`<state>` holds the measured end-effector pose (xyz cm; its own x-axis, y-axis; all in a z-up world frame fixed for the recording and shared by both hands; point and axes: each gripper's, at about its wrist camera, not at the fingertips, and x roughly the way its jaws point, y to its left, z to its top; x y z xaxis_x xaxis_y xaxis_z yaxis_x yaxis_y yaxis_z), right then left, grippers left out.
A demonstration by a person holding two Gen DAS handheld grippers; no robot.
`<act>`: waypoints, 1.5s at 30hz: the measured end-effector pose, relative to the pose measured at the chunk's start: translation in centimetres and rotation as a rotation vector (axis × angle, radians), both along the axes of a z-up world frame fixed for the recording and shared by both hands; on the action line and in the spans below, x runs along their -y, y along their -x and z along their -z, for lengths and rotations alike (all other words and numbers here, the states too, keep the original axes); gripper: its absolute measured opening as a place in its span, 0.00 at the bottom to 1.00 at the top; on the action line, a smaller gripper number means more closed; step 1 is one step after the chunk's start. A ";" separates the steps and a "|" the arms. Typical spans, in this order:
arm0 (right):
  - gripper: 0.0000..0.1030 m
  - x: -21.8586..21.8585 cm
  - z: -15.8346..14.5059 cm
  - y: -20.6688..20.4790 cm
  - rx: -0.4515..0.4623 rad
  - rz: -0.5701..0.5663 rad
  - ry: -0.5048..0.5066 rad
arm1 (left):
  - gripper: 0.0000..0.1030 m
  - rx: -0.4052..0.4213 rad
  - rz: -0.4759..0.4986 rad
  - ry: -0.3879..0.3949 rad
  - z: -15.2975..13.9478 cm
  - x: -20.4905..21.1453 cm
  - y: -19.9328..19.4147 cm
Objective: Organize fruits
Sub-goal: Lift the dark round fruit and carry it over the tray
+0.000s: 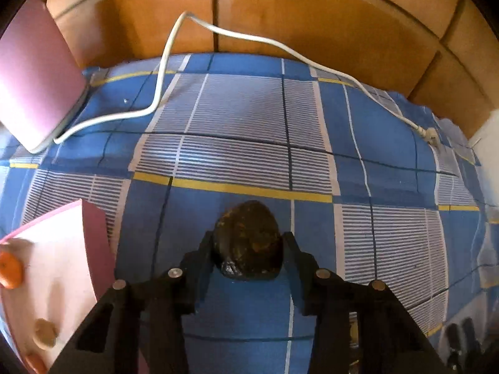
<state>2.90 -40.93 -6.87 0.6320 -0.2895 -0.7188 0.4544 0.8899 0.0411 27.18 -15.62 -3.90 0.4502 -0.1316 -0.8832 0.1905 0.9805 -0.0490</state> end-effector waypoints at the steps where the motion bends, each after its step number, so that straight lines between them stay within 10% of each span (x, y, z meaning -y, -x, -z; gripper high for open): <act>1: 0.64 0.0 0.0 0.0 0.000 0.000 0.000 | 0.41 0.000 0.013 0.013 0.0 0.1 0.3; 25: 0.66 -0.4 -0.5 -1.1 -0.059 -0.046 -0.036 | 0.41 0.168 0.060 0.136 -5.3 -5.6 16.0; 45: 0.40 -6.7 -3.5 -10.9 -0.063 -0.351 -0.435 | 0.41 0.189 -0.101 0.206 -5.3 -14.4 20.9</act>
<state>13.76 -34.20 -3.34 0.5888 0.2619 -0.7646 0.1477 0.8952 0.4204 6.29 -1.22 1.43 0.6239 -0.2456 -0.7419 0.1175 0.9680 -0.2217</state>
